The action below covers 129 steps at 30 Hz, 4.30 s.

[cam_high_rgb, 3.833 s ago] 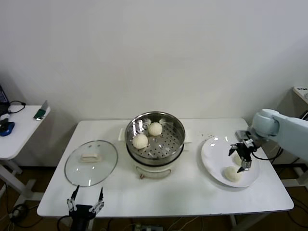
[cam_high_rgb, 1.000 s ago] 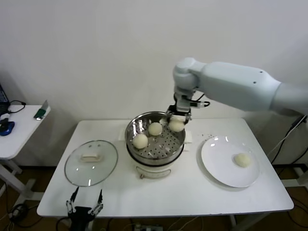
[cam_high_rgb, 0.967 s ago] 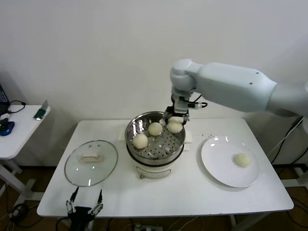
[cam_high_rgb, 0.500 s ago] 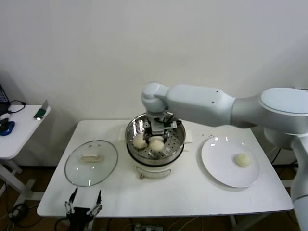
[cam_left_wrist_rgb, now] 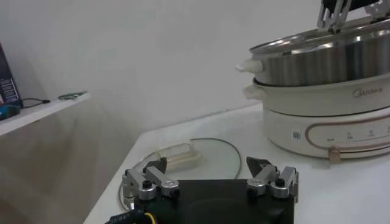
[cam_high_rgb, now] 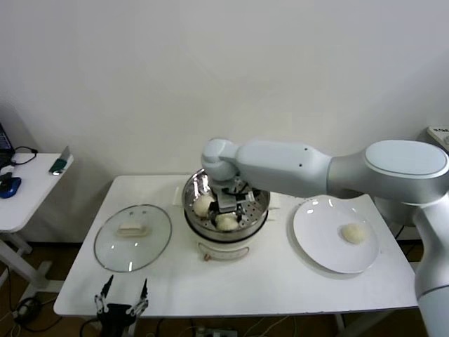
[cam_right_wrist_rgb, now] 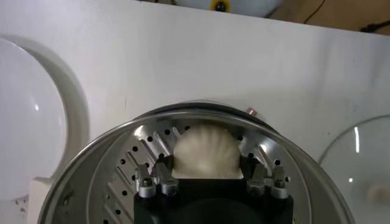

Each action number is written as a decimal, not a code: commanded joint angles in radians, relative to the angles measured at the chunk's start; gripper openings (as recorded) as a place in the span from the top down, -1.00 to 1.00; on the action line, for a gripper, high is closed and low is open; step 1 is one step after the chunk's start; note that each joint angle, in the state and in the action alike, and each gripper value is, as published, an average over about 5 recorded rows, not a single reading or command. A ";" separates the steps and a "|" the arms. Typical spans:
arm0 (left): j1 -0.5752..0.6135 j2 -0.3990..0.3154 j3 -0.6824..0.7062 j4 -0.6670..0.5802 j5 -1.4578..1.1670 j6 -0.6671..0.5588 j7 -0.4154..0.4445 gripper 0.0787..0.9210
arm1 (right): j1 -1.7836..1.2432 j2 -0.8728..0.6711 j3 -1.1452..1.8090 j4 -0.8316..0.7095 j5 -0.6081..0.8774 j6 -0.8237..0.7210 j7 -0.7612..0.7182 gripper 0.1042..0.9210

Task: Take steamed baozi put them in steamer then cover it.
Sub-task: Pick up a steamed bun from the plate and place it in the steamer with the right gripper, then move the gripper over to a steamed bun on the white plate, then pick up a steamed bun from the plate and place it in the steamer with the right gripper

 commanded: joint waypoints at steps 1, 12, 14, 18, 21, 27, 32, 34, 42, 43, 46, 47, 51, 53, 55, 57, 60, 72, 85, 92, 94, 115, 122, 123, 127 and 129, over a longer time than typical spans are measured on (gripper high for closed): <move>0.000 0.000 0.001 0.000 -0.001 0.002 0.000 -0.77 | -0.015 0.003 0.010 -0.001 -0.031 0.007 0.002 -0.52; 0.003 -0.001 0.001 -0.003 -0.001 0.002 -0.001 -0.77 | 0.010 -0.032 0.043 0.016 -0.021 0.008 -0.005 -0.76; 0.003 -0.001 0.001 -0.005 -0.001 0.003 -0.001 -0.77 | 0.031 -0.046 0.049 0.013 -0.008 0.009 -0.005 -0.76; 0.004 0.001 0.000 -0.009 -0.001 0.004 -0.002 -0.77 | 0.101 -0.100 0.047 0.003 0.057 -0.007 -0.004 -0.76; 0.006 0.002 0.000 -0.010 -0.001 0.003 -0.002 -0.77 | 0.161 -0.160 0.022 -0.018 0.150 -0.050 0.000 -0.76; 0.010 0.005 0.003 -0.012 0.003 0.002 -0.002 -0.77 | 0.293 -0.304 -0.148 -0.068 0.438 -0.282 0.080 -0.76; 0.009 0.003 0.004 -0.013 0.004 0.003 -0.002 -0.77 | 0.319 -0.455 -0.247 -0.037 0.573 -0.497 0.118 -0.76; 0.008 0.004 0.004 -0.014 0.004 0.004 -0.002 -0.77 | 0.302 -0.508 -0.250 -0.029 0.592 -0.565 0.124 -0.76; 0.011 -0.001 0.006 -0.027 0.010 0.008 -0.002 -0.77 | 0.176 -0.677 -0.206 -0.048 0.564 -0.727 0.129 -0.76; 0.012 -0.001 0.005 -0.029 0.012 0.008 -0.002 -0.77 | 0.149 -0.695 -0.187 -0.058 0.542 -0.730 0.126 -0.76; 0.016 -0.003 0.003 -0.033 0.015 0.008 -0.003 -0.77 | 0.060 -0.736 -0.129 -0.090 0.474 -0.732 0.116 -0.76; 0.018 -0.004 0.002 -0.034 0.016 0.008 -0.003 -0.77 | 0.026 -0.748 -0.104 -0.102 0.452 -0.731 0.109 -0.76; 0.022 -0.006 -0.001 -0.036 0.017 0.007 -0.003 -0.77 | -0.114 -0.782 0.033 -0.160 0.367 -0.727 0.079 -0.76; 0.022 -0.007 -0.002 -0.036 0.018 0.007 -0.003 -0.77 | -0.171 -0.787 0.095 -0.190 0.334 -0.721 0.072 -0.76; 0.023 -0.009 -0.002 -0.035 0.019 0.008 -0.003 -0.77 | -0.218 -0.787 0.144 -0.217 0.312 -0.714 0.071 -0.76; 0.023 -0.012 -0.002 -0.034 0.021 0.008 -0.004 -0.77 | -0.266 -0.784 0.192 -0.242 0.289 -0.703 0.068 -0.76; 0.023 -0.015 -0.001 -0.035 0.025 0.009 -0.004 -0.77 | -0.330 -0.777 0.253 -0.275 0.251 -0.688 0.065 -0.76; 0.020 -0.020 -0.001 -0.031 0.035 0.016 -0.005 -0.77 | -0.482 -0.687 0.454 -0.446 0.100 -0.608 0.068 -0.76; 0.011 -0.028 0.001 -0.025 0.047 0.022 -0.007 -0.77 | -0.468 -0.544 0.483 -0.580 0.063 -0.568 0.067 -0.76; 0.007 -0.028 0.000 -0.021 0.047 0.025 -0.007 -0.77 | -0.473 -0.517 0.482 -0.605 0.057 -0.557 0.063 -0.76; 0.004 -0.028 0.001 -0.022 0.047 0.027 -0.007 -0.77 | -0.472 -0.514 0.482 -0.610 0.055 -0.553 0.059 -0.76; 0.001 -0.027 0.013 -0.029 0.053 0.029 -0.007 -0.77 | -0.276 -0.551 0.316 -0.515 0.274 -0.608 0.041 -0.47; -0.007 -0.017 0.032 -0.031 0.060 0.030 -0.005 -0.77 | 0.011 -0.519 0.025 -0.390 0.549 -0.712 0.053 -0.47; -0.009 -0.016 0.035 -0.031 0.061 0.029 -0.005 -0.77 | 0.047 -0.509 -0.005 -0.377 0.583 -0.724 0.056 -0.47; -0.013 -0.008 0.045 -0.031 0.062 0.027 -0.004 -0.77 | 0.195 -0.449 -0.136 -0.323 0.748 -0.767 0.079 -0.47; -0.014 -0.003 0.050 -0.032 0.062 0.026 -0.004 -0.77 | 0.254 -0.415 -0.193 -0.300 0.818 -0.786 0.091 -0.48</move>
